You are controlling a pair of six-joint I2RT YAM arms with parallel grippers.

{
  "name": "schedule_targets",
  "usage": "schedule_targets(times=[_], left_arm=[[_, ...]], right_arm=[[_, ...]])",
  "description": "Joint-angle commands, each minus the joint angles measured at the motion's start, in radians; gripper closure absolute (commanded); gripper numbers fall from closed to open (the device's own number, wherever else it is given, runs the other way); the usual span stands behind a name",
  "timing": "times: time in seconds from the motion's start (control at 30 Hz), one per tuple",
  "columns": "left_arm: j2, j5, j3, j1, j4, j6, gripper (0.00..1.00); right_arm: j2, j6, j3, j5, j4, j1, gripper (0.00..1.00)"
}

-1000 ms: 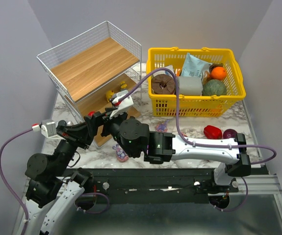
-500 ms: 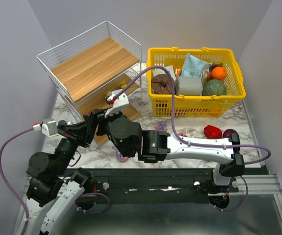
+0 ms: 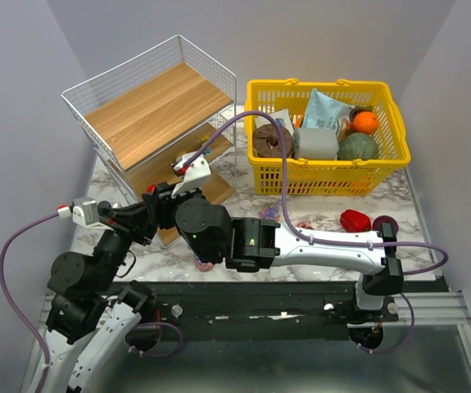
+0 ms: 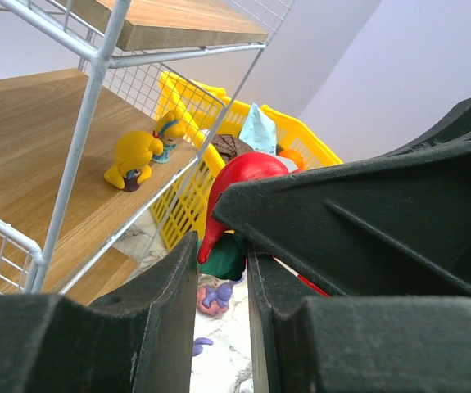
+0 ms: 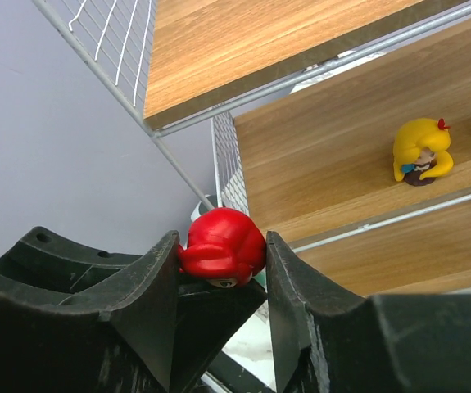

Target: Place and organize the plastic toys onto the shelf

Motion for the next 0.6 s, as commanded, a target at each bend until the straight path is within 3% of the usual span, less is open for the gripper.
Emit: schedule_targets(times=[0.0, 0.1, 0.13, 0.17, 0.37, 0.43, 0.57], left_arm=[[-0.001, -0.002, -0.006, 0.005, 0.029, 0.012, 1.00], [-0.007, 0.019, 0.006, 0.005, 0.009, 0.012, 0.85], [-0.010, 0.027, 0.014, 0.005, -0.004, 0.006, 0.57], [-0.013, 0.029, 0.023, 0.005, -0.021, -0.002, 0.48], [-0.044, 0.036, 0.114, 0.005, -0.218, 0.015, 0.19], [-0.048, 0.036, 0.155, 0.005, -0.322, 0.024, 0.12], [-0.071, 0.004, 0.215, 0.005, -0.469, 0.059, 0.10]], right_arm=[[0.015, 0.007, 0.025, 0.022, -0.026, 0.011, 0.72], [0.018, -0.002, 0.028, 0.030, -0.026, 0.011, 0.79], [0.018, -0.007, 0.028, 0.031, -0.026, 0.011, 0.82], [0.018, -0.020, 0.028, 0.030, -0.025, 0.009, 0.82], [0.003, -0.050, 0.013, 0.042, -0.020, 0.009, 0.83], [-0.012, -0.062, -0.021, 0.045, -0.003, 0.008, 0.83], [-0.064, -0.086, -0.099, 0.008, 0.033, -0.006, 0.83]])
